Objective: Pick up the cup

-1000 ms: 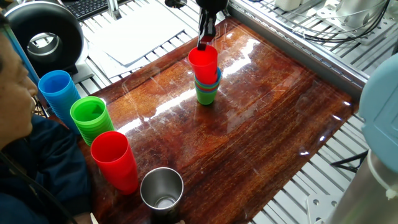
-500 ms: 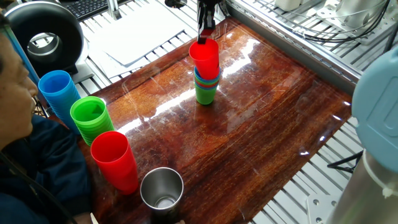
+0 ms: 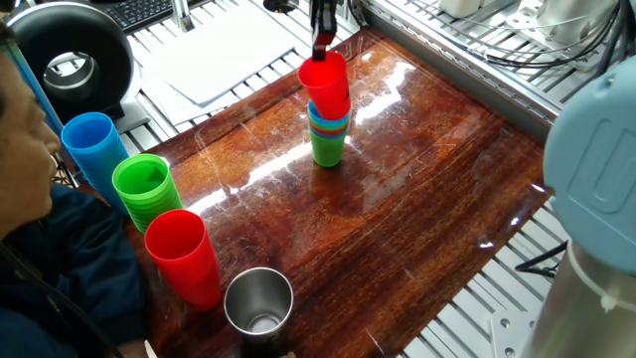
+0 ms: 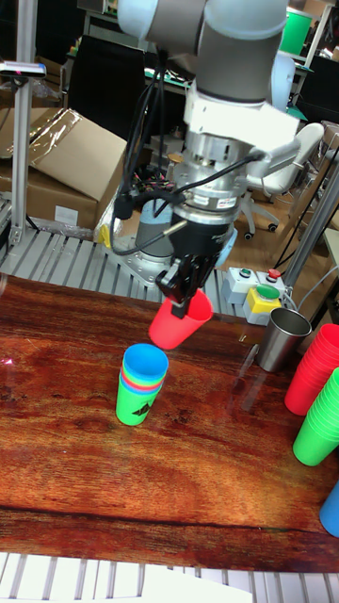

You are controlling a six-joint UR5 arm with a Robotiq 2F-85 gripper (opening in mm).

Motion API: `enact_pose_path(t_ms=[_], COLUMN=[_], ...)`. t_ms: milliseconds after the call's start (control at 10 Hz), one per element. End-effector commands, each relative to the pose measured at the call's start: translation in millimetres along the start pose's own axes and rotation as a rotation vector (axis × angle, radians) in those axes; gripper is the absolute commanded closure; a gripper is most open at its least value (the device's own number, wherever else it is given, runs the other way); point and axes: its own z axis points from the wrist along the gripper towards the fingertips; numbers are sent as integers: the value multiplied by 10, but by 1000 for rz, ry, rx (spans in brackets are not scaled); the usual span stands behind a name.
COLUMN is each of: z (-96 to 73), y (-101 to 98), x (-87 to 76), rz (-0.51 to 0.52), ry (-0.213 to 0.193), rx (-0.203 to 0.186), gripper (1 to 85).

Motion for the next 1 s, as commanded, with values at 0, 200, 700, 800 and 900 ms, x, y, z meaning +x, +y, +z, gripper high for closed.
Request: enact_pose_path(t_ms=[0, 200, 700, 800, 900], z=[-149, -234, -230, -250, -259], y=[227, 227, 364, 372, 362], x=[-204, -274, -642, -661, -674], rz=[148, 214, 329, 340, 351], ry=[-35, -42, -122, -121, -120], rx=[-53, -28, -68, -66, -59], gripper=[843, 843, 843, 843, 843])
